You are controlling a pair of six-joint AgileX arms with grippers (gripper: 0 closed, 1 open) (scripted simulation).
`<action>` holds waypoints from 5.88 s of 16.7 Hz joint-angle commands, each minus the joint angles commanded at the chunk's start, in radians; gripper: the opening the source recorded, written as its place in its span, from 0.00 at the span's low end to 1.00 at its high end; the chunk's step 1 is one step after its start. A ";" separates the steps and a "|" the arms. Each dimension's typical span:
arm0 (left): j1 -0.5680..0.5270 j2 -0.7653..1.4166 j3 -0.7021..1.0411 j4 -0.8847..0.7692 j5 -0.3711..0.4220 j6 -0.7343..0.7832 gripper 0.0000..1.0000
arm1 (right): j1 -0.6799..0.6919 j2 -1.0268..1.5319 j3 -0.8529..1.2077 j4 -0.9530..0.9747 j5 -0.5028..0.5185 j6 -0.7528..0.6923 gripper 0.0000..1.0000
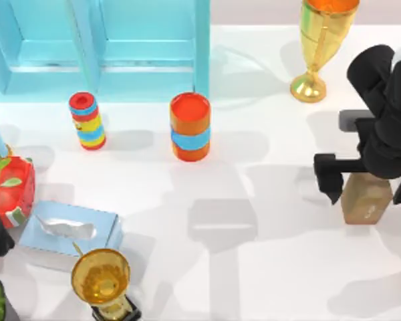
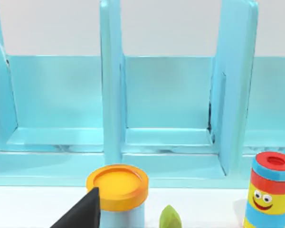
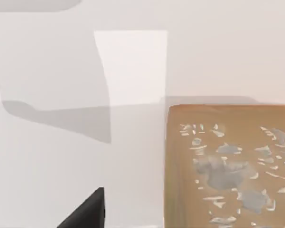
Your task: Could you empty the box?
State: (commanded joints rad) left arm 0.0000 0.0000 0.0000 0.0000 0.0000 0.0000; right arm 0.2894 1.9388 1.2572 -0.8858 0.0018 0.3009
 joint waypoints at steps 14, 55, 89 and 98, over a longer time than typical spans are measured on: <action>0.000 0.000 0.000 0.000 0.000 0.000 1.00 | -0.003 -0.082 0.208 -0.296 0.000 -0.006 1.00; 0.000 0.000 0.000 0.000 0.000 0.000 1.00 | -0.773 0.160 0.322 -0.168 0.000 -0.762 1.00; 0.000 0.000 0.000 0.000 0.000 0.000 1.00 | -0.672 0.164 0.668 -0.351 -0.036 -0.735 0.00; 0.000 0.000 0.000 0.000 0.000 0.000 1.00 | -0.775 0.146 0.822 -0.681 -0.001 -0.765 0.00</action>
State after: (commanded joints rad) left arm 0.0000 0.0000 0.0000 0.0000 0.0000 0.0000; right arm -0.4859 2.0848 2.0791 -1.5666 0.0012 -0.4641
